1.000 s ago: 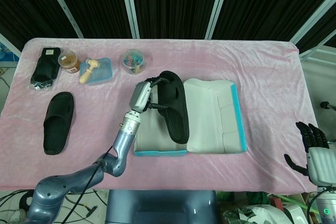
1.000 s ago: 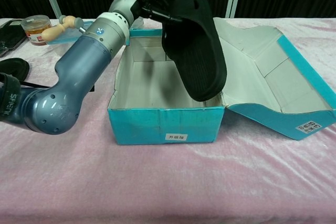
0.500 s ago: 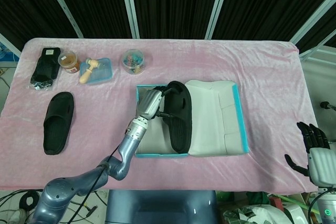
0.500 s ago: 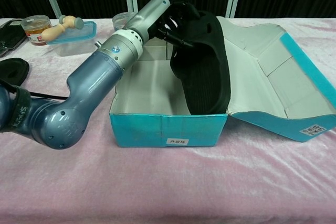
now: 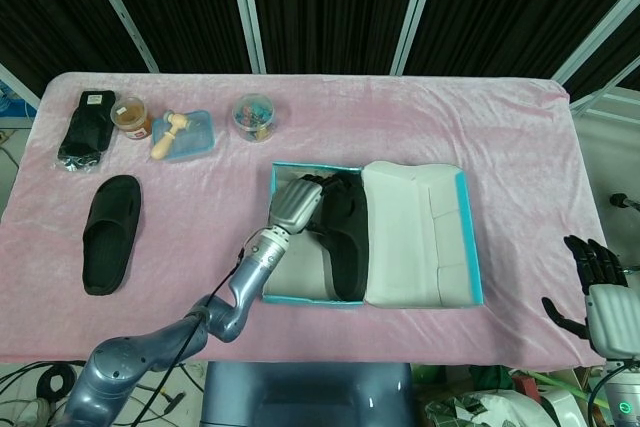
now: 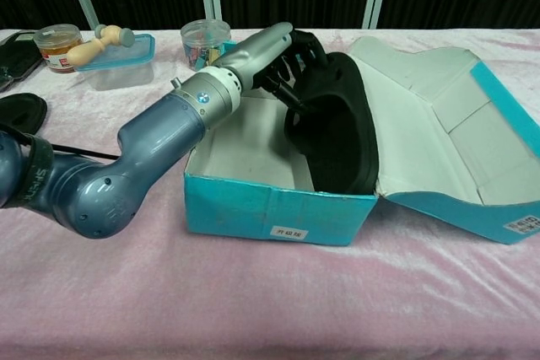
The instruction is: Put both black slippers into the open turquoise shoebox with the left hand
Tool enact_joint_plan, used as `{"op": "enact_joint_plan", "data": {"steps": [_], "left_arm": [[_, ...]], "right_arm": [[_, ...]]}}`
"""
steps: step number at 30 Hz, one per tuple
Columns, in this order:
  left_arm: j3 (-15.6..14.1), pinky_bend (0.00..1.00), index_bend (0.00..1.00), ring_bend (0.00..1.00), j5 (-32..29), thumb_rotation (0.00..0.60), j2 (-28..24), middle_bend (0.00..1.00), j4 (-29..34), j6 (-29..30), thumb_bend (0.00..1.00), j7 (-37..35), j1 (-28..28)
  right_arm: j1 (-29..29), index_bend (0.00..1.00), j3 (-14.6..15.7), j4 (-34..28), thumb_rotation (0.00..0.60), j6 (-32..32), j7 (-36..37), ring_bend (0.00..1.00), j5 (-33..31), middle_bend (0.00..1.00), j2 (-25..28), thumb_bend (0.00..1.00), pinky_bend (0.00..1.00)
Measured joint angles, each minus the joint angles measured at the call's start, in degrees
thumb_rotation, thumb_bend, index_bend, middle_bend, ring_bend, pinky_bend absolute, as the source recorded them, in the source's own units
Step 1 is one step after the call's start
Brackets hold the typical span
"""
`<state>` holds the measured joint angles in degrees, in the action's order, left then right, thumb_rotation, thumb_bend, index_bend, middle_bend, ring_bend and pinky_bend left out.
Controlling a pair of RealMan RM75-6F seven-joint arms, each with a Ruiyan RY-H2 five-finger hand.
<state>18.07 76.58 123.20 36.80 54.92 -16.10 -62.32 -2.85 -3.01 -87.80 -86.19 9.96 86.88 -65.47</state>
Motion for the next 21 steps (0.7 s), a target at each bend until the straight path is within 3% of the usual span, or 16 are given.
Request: {"op": "enact_joint_plan", "data": {"steps": [8,13,21], "left_arm": [[-1.63,0.03,0.01,0.02,0.23,0.600,-1.19,0.13,1.33,-2.45,0.00,5.14,-0.09],[-1.58,0.00,0.00,0.00,-0.85,0.600,-4.02,0.02,6.63,-2.35,0.00,8.99,1.54],[-0.42,0.00,0.00,0.00,-4.21,0.588,-10.88,0.00,19.20,-1.68,0.00,17.29,4.54]], "right_arm": [[-0.19,0.00,0.15,-0.17,0.600,0.37,0.14,0.00,0.37,0.07,-0.02,0.17,0.07],[-0.37,0.00,0.15,-0.23,0.600,0.47,0.17,0.00,0.65,0.07,-0.02,0.17,0.07],[-0.70,0.00,0.00,-0.34,0.600,0.82,0.37,0.00,0.69,0.07,0.12,0.17,0.07]]}}
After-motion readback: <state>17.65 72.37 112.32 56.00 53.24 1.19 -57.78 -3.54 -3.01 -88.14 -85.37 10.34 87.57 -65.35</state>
